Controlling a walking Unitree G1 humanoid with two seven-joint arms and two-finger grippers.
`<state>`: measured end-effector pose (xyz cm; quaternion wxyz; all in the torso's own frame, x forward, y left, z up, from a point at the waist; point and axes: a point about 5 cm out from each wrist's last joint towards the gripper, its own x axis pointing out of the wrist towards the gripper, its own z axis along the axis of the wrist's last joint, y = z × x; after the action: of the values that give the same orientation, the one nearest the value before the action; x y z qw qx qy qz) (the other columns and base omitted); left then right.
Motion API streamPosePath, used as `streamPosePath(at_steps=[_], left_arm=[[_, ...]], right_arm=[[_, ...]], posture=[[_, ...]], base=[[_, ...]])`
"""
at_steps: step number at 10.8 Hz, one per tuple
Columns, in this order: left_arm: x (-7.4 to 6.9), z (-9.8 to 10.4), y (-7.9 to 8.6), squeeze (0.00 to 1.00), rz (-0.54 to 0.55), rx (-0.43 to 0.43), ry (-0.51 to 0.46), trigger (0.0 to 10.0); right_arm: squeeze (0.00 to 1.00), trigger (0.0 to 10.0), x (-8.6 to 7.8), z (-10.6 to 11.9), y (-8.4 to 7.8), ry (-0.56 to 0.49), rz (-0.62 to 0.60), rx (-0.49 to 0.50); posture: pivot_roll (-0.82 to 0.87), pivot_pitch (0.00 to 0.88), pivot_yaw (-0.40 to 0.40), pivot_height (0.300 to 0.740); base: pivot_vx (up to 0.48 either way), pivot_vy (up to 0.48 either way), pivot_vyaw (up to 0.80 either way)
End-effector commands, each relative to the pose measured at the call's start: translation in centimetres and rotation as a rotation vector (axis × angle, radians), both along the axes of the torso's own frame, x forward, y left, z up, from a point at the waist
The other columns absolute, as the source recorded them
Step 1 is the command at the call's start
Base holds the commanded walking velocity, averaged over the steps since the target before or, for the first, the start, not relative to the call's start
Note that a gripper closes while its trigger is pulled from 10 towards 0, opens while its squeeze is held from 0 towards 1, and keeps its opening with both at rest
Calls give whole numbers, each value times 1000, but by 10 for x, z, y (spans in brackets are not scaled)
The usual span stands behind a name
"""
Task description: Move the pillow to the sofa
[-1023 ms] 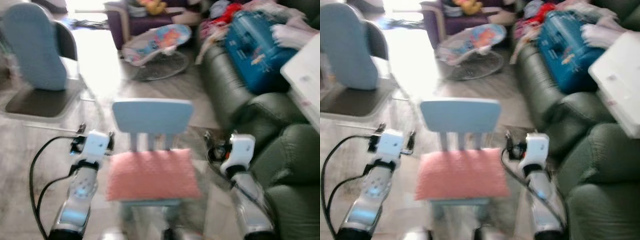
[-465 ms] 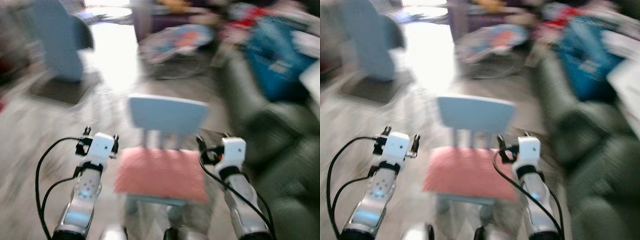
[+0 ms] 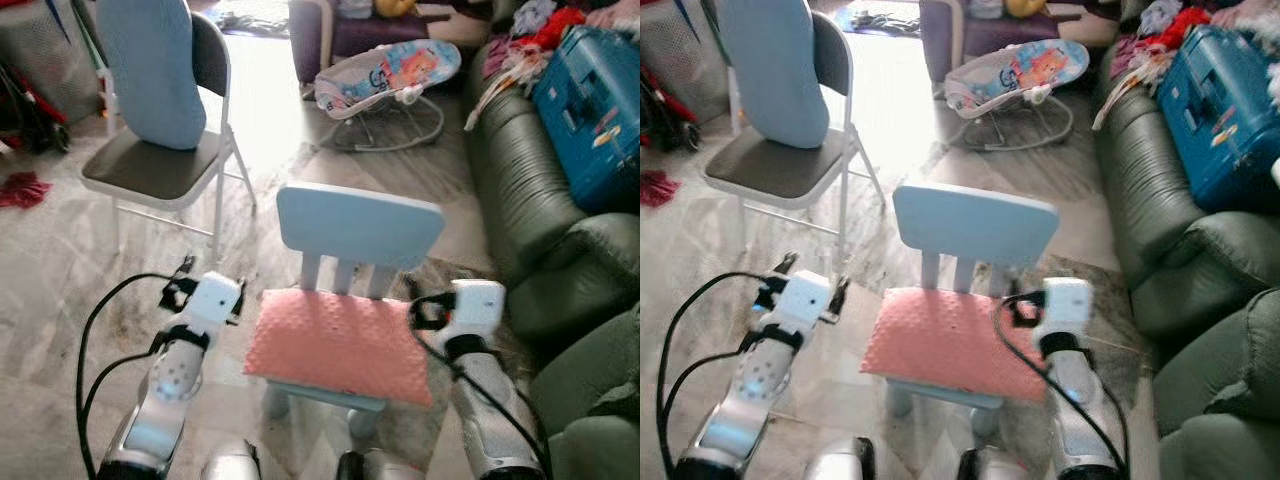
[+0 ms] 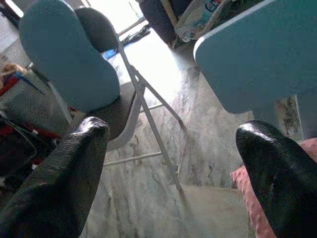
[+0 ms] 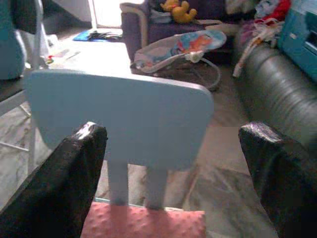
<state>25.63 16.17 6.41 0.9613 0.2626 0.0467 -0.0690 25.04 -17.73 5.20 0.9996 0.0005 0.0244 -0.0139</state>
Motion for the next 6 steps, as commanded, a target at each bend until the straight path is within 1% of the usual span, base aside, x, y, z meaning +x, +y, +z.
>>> streamPosePath(at_steps=[1, 3, 4, 5, 6], left_arm=[[1, 0, -1, 0, -10, 10, 9, 10000], [-1, -4, 0, 0, 14, 14, 24, 10000], [-4, -5, 0, 0, 18, -14, 35, 10000], [-4, -6, 2, 0, 43, -28, 45, 10000], [-4, -6, 2, 0, 45, -29, 47, 10000]], right_arm=[[0, 10000, -3, -1, -2, 0, -19, -6], [0, 10000, -5, 3, -5, -4, -17, -41], [0, 10000, -7, 4, -9, 10, -30, -53], [0, 10000, -11, 1, -9, 25, -23, -54], [0, 10000, -11, 0, -8, 29, -13, -52]], posture=[[-16, 97, 5, 740], [-33, 122, -28, 740], [-48, 131, -45, 740], [-43, 138, -45, 740], [-44, 144, -39, 740]], base=[[0, 0, 0], [0, 0, 0], [0, 0, 0], [0, 0, 0], [0, 0, -425]])
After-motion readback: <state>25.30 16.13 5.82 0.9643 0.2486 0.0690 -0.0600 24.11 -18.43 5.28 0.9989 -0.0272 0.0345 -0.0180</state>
